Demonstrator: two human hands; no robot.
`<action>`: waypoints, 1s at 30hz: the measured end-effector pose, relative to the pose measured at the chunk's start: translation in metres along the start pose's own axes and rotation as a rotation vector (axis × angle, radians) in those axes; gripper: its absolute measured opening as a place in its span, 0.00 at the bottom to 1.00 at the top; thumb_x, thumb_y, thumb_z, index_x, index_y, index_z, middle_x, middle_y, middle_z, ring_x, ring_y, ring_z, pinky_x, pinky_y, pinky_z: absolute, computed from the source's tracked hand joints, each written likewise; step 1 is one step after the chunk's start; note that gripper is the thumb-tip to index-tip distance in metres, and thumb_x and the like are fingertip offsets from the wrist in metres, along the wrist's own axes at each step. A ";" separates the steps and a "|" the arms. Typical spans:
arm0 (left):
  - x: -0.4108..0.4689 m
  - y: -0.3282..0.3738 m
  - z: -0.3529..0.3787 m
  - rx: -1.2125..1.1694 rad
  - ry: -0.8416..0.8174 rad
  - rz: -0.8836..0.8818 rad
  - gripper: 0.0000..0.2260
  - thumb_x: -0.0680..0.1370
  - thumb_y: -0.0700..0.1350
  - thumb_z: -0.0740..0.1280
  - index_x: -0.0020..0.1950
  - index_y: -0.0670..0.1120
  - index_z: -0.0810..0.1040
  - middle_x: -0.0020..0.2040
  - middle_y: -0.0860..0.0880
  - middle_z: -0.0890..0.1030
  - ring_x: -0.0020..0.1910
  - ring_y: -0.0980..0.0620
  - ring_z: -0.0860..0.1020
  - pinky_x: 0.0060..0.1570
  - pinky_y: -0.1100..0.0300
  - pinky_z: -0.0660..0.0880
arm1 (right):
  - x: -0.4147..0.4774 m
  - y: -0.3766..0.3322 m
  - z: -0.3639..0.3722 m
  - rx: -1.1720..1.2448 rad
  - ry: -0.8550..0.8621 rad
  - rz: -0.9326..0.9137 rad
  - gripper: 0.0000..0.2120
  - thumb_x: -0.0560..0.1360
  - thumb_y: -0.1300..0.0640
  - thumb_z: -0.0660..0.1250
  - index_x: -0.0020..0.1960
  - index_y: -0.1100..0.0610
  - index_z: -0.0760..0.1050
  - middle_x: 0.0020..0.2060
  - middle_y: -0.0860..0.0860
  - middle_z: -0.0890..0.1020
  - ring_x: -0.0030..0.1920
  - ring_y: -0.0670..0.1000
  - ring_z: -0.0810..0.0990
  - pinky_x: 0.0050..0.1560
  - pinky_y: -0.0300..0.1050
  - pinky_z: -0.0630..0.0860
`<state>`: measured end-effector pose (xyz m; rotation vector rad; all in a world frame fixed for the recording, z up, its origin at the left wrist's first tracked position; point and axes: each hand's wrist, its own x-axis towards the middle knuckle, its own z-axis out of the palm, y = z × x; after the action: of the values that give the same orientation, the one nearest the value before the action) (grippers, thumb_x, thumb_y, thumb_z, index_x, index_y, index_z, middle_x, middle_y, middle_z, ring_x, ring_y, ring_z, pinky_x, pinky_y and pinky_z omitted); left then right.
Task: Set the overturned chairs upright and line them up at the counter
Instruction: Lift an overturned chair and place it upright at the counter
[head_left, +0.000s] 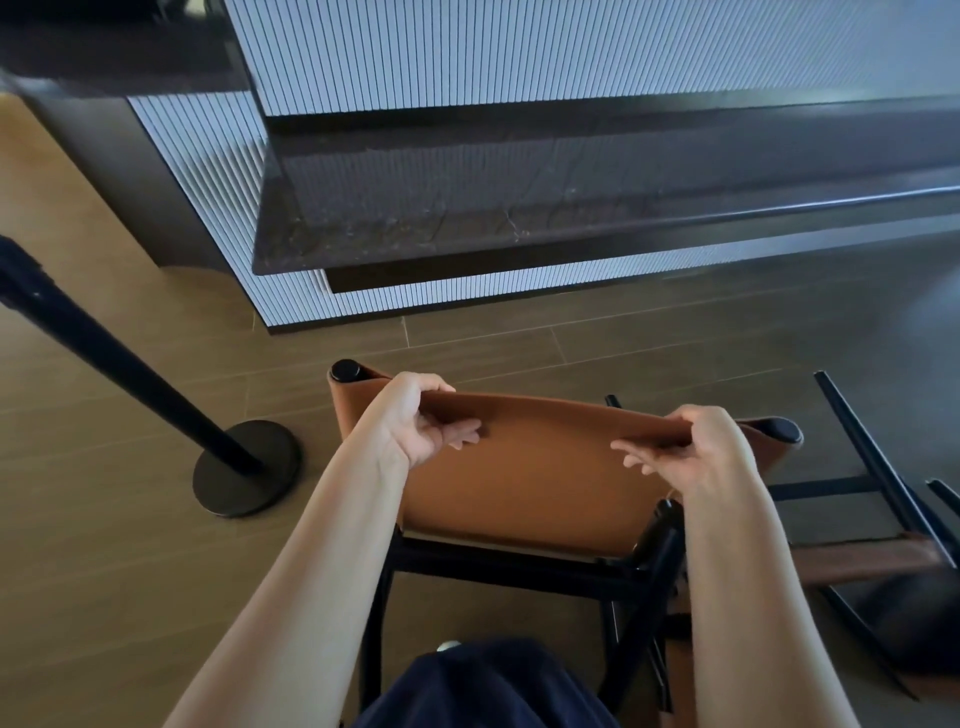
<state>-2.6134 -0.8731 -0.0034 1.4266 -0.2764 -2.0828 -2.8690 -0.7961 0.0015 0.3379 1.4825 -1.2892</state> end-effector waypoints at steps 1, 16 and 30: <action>0.001 0.002 0.002 0.011 0.005 0.004 0.05 0.78 0.33 0.59 0.52 0.33 0.69 0.55 0.18 0.65 0.63 0.22 0.69 0.53 0.47 0.79 | 0.002 -0.002 0.000 -0.011 -0.016 -0.009 0.22 0.79 0.68 0.55 0.70 0.75 0.56 0.70 0.78 0.54 0.71 0.74 0.62 0.62 0.67 0.73; 0.036 0.032 0.029 0.129 0.151 0.151 0.04 0.74 0.33 0.58 0.47 0.36 0.70 0.45 0.27 0.77 0.40 0.28 0.81 0.32 0.53 0.82 | 0.030 -0.042 0.030 -0.049 -0.122 -0.037 0.12 0.78 0.70 0.55 0.60 0.74 0.61 0.66 0.79 0.58 0.64 0.75 0.65 0.56 0.67 0.76; 0.053 0.114 0.003 0.058 0.224 0.225 0.06 0.73 0.31 0.57 0.48 0.33 0.71 0.39 0.22 0.77 0.40 0.26 0.81 0.39 0.48 0.82 | 0.037 -0.055 0.128 -0.069 -0.233 -0.028 0.06 0.76 0.71 0.55 0.52 0.72 0.65 0.63 0.76 0.58 0.65 0.79 0.62 0.36 0.65 0.76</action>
<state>-2.5890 -0.9954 0.0107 1.5702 -0.3896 -1.7314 -2.8582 -0.9379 0.0226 0.1174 1.3339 -1.2510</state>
